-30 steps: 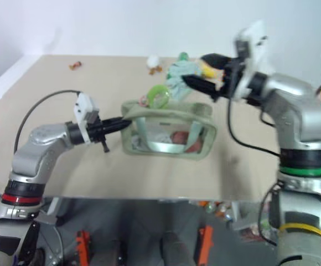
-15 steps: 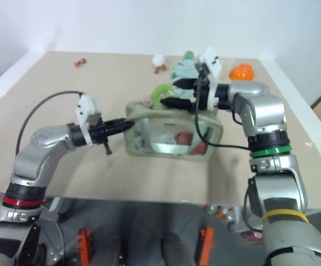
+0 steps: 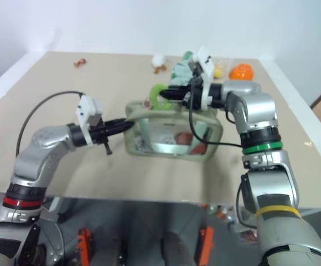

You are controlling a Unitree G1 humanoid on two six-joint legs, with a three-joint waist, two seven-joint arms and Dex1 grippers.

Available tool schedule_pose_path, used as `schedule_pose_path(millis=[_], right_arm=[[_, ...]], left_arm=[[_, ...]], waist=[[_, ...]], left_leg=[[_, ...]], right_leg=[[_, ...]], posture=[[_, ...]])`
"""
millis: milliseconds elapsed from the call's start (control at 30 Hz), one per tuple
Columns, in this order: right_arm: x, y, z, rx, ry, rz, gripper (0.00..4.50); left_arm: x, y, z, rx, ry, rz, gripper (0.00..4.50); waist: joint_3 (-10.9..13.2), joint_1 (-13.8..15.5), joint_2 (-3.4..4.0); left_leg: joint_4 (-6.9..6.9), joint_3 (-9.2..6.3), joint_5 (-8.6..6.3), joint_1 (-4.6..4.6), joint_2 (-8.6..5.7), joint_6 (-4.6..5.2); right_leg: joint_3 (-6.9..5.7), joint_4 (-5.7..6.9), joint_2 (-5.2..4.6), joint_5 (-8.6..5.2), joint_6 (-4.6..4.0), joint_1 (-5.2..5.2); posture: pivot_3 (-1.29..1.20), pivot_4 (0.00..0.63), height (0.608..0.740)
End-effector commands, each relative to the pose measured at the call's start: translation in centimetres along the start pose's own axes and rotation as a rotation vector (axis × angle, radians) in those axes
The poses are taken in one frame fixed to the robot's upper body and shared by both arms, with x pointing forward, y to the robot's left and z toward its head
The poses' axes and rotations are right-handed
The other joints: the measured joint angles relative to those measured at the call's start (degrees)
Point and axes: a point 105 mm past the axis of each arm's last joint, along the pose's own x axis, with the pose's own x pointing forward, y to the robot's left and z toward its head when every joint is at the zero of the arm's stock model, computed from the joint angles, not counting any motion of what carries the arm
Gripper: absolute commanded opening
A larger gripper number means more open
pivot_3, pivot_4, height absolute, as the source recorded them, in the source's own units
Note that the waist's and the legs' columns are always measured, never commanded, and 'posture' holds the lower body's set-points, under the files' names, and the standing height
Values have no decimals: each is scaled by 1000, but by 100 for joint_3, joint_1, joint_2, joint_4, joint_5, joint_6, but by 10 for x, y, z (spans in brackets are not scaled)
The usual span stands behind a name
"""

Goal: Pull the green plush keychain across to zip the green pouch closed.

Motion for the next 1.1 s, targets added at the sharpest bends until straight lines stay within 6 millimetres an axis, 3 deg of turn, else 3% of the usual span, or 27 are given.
schedule_pose_path(millis=[33,167,433,767,900,1100], right_arm=[[-6,7,21,-56,-60,24,47],[-19,8,30,-107,-102,-23,47],[-99,-13,33,-140,-167,-347,47],[-188,-23,11,-171,-109,-770,47],[-227,-22,-9,-197,5,-968,47],[-243,-14,-24,-279,158,-1084,47]], left_arm=[[0,1,-4,10,26,-2,0],[-2,3,-6,-10,24,16,0],[-11,11,-6,-35,25,68,0],[-11,13,-8,-26,44,60,0],[-11,16,-6,-19,46,66,0],[-13,17,-6,-12,57,63,0]], waist=[[0,0,0],[0,0,1],[2,7,2],[3,-13,7],[3,2,7],[5,0,15]], left_leg=[[0,-2,0,0,0,0],[0,-10,0,-1,0,0],[0,-25,0,-7,-5,0],[-2,-21,1,7,-4,1],[2,-20,2,7,-5,3],[4,-14,2,7,-11,2]], right_leg=[[-2,0,0,0,0,0],[-9,1,1,-1,1,2],[-25,-1,-8,-15,14,7],[-19,2,-3,-16,12,13],[-17,2,-3,-14,11,16],[-7,2,-8,-16,17,16]], posture=[[0,150,740],[0,150,740],[0,150,740],[0,150,740],[0,150,740],[0,150,740]])
